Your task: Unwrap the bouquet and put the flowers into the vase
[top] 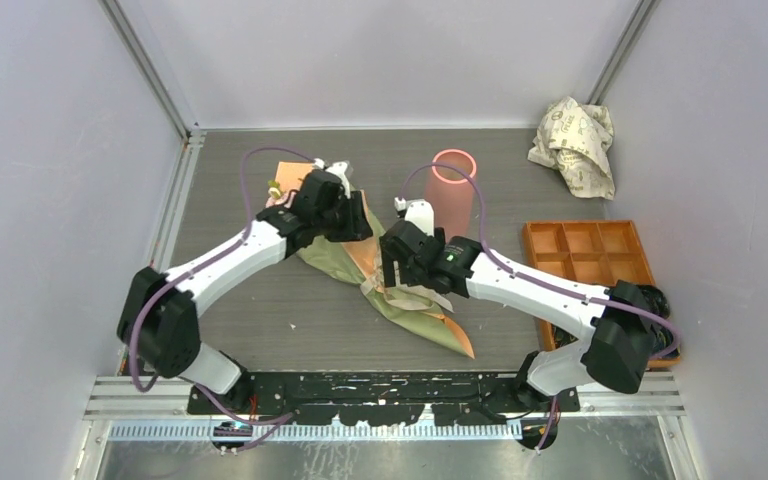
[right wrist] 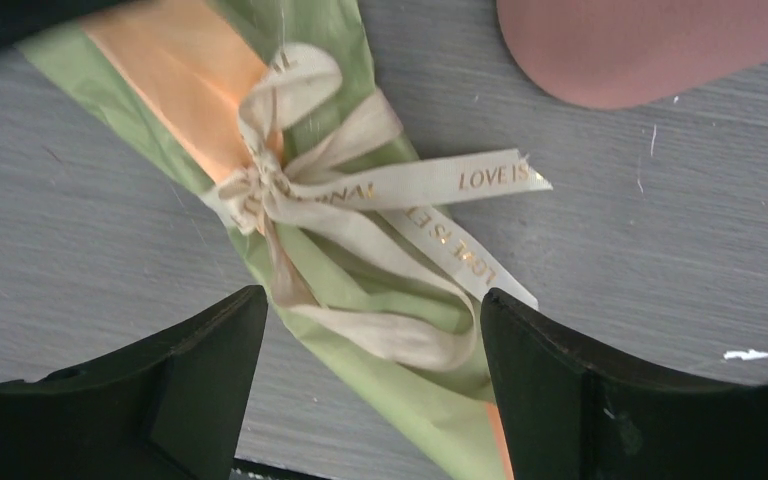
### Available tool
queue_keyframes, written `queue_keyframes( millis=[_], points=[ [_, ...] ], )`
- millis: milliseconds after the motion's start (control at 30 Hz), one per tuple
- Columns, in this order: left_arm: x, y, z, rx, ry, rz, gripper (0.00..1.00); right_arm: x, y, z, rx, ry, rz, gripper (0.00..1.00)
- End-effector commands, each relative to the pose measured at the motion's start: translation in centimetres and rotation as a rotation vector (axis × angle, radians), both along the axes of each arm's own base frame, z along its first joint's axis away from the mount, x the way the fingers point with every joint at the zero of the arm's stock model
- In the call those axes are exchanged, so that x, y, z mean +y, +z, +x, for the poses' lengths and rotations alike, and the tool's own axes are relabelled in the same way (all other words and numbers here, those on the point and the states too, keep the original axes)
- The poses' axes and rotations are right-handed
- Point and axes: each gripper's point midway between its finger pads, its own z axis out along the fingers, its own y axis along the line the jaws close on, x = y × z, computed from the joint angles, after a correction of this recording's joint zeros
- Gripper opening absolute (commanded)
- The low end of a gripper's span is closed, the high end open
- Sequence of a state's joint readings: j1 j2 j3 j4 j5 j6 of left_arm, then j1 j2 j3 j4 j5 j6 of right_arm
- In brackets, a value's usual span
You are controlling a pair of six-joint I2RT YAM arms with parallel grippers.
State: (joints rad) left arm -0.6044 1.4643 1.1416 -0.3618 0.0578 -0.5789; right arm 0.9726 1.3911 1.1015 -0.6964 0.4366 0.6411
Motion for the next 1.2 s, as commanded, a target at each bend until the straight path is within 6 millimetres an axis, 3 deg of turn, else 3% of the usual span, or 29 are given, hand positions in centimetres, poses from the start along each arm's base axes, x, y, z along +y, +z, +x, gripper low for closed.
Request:
queue_keyframes(
  millis=[0, 167, 300, 533, 800, 1167],
  points=[
    [-2.3, -2.5, 1.6, 0.018, 0.017, -0.059, 0.42, 1.5, 2.2, 2.5, -0.089, -0.037, 0.105, 0.83],
    [-1.1, -8.8, 1.4, 0.13, 0.075, 0.044, 0.37, 0.6, 2.3, 3.2, -0.098, -0.055, 0.103, 0.84],
    [0.9, -11.3, 0.5, 0.178, 0.113, 0.146, 0.34, 0.3, 1.3, 3.2, -0.081, -0.058, 0.106, 0.84],
    [4.9, -11.4, -0.4, 0.151, 0.147, 0.306, 0.33, 1.1, -3.4, 4.3, 0.01, -0.055, 0.133, 0.84],
    [6.0, -12.0, 0.4, 0.147, 0.148, 0.348, 0.32, 2.9, -7.5, 5.5, 0.078, -0.036, 0.092, 0.79],
    [7.7, -11.6, 4.0, 0.139, 0.174, 0.334, 0.31, 5.7, -9.4, 0.7, 0.133, 0.057, 0.069, 0.78]
  ],
)
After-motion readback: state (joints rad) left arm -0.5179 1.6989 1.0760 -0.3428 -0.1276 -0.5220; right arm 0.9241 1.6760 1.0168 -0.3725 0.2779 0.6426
